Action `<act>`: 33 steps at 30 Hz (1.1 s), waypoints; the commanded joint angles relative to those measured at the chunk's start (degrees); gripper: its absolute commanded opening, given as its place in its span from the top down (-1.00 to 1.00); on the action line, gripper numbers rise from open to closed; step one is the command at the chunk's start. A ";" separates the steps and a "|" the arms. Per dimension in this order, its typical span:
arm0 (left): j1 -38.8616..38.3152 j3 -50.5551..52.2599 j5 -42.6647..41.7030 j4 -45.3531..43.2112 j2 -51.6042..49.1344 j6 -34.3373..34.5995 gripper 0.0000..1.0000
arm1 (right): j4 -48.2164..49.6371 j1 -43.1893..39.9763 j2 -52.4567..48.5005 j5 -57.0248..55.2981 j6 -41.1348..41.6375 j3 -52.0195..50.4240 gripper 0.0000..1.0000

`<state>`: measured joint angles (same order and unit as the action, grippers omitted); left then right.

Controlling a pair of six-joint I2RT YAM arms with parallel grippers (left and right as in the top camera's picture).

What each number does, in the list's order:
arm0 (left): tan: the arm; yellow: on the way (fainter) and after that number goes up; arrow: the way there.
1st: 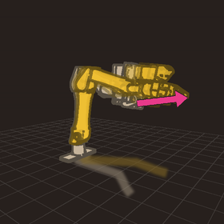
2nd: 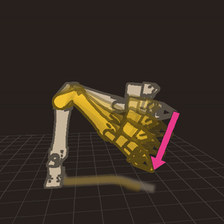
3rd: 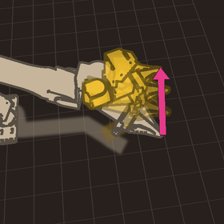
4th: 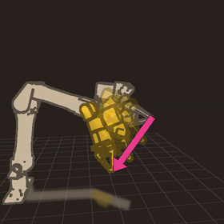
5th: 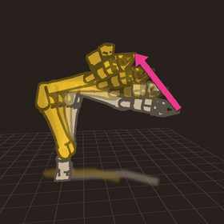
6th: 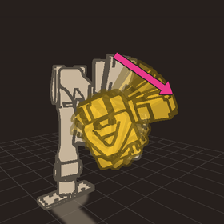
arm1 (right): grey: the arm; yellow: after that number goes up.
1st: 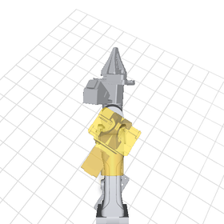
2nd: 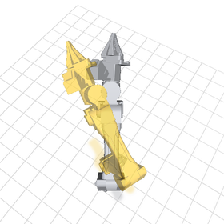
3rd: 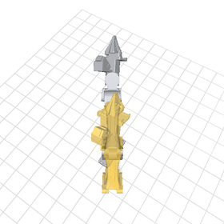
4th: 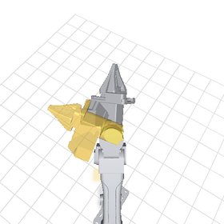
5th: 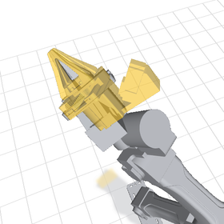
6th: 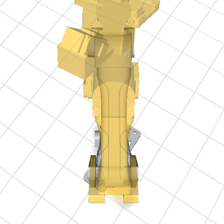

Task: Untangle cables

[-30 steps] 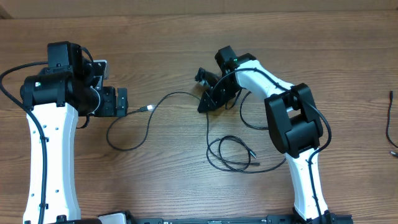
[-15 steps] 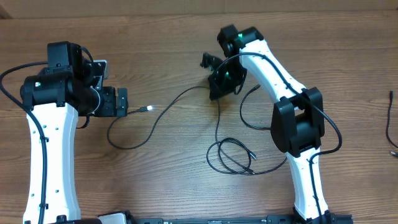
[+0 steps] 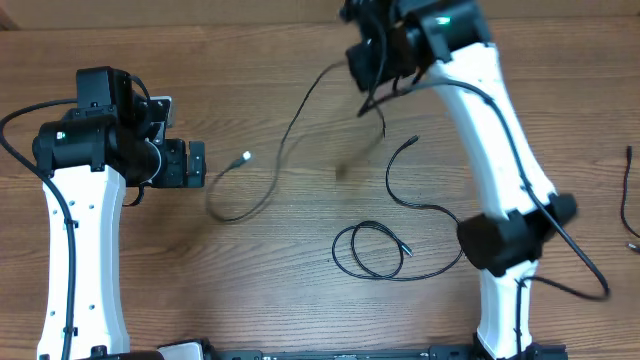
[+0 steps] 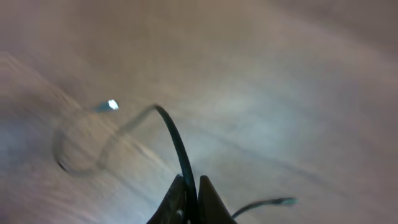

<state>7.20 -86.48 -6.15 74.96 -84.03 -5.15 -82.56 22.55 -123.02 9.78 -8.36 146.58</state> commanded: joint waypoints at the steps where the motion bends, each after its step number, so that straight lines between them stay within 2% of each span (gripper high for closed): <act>1: -0.07 0.26 0.22 -0.24 -0.09 -1.51 -1.00 | 1.38 -0.13 6.56 -4.17 1.11 4.96 0.92; 8: -0.07 0.26 0.22 -0.24 -0.09 -1.51 -1.00 | 6.56 -0.59 14.21 -17.40 1.14 6.93 0.92; 14: -0.09 0.26 0.22 -0.24 -0.09 -1.51 -0.99 | 7.28 -4.85 17.86 -20.24 5.33 6.93 0.92; 21: -0.09 0.26 0.22 -0.24 -0.09 -1.51 -1.00 | 6.99 -19.34 20.24 -20.22 13.09 6.93 0.92; 33: -0.11 0.26 0.22 -0.24 -0.09 -1.51 -1.00 | 8.63 -41.33 20.37 -13.05 20.44 6.91 0.92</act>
<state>7.20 -86.48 -6.15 74.96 -84.03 -5.15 -74.63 -13.65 -104.73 -5.32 9.15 152.24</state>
